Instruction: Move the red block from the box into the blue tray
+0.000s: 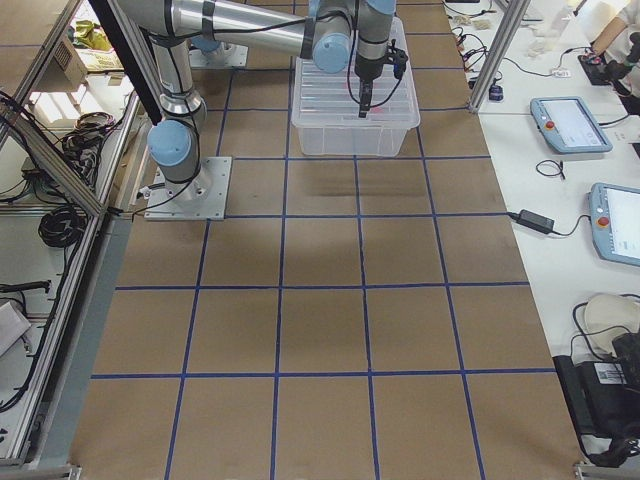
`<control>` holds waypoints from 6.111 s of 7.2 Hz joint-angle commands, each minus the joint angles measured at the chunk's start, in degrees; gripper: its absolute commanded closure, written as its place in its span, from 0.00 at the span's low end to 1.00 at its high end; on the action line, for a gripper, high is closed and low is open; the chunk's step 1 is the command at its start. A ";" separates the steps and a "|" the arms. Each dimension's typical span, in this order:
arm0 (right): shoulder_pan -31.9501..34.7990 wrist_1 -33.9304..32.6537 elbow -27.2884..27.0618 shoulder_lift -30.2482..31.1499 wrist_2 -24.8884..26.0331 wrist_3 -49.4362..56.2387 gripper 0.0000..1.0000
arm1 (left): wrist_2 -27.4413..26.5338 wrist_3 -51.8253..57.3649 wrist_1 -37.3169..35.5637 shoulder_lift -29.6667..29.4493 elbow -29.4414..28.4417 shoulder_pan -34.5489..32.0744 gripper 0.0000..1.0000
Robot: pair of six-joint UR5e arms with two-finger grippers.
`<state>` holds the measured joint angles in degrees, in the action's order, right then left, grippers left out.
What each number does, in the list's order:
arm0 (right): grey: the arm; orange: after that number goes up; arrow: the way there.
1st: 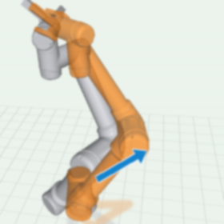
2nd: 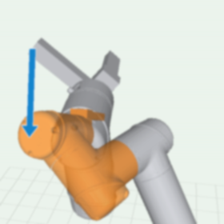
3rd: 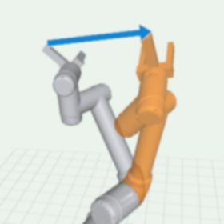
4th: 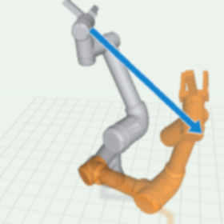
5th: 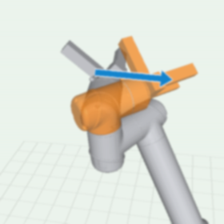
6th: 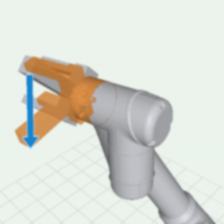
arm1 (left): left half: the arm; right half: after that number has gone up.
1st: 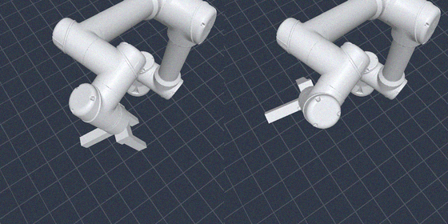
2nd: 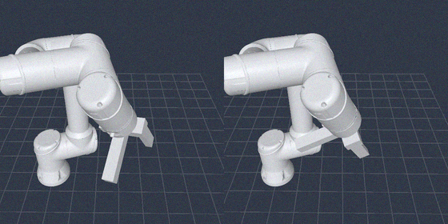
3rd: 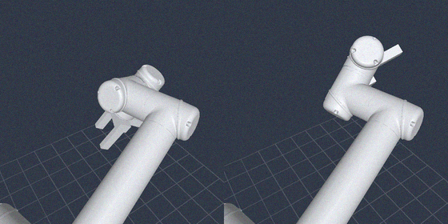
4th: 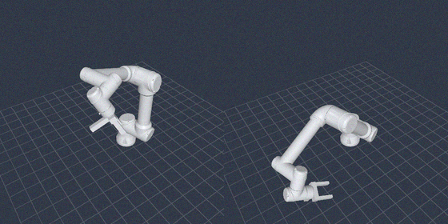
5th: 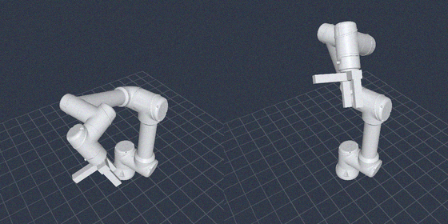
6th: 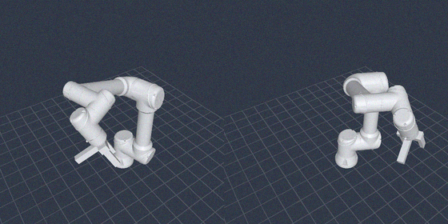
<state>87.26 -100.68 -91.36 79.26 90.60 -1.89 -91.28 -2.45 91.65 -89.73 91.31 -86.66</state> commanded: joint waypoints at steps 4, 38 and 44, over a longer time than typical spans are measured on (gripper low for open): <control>-3.06 -3.99 -3.72 -2.09 1.58 6.10 0.00 | -0.12 -0.01 0.02 -0.01 0.01 0.00 0.00; -19.19 15.25 5.05 11.71 0.98 20.66 0.00 | 3.31 4.38 -30.17 -13.36 13.52 -6.41 0.00; 1.07 13.58 5.41 10.57 1.42 -2.06 0.00 | 3.39 4.12 -34.43 -18.38 16.62 -6.50 0.14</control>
<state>87.19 -86.72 -85.79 90.16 91.99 -3.24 -87.99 1.73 57.34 -107.32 107.78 -93.11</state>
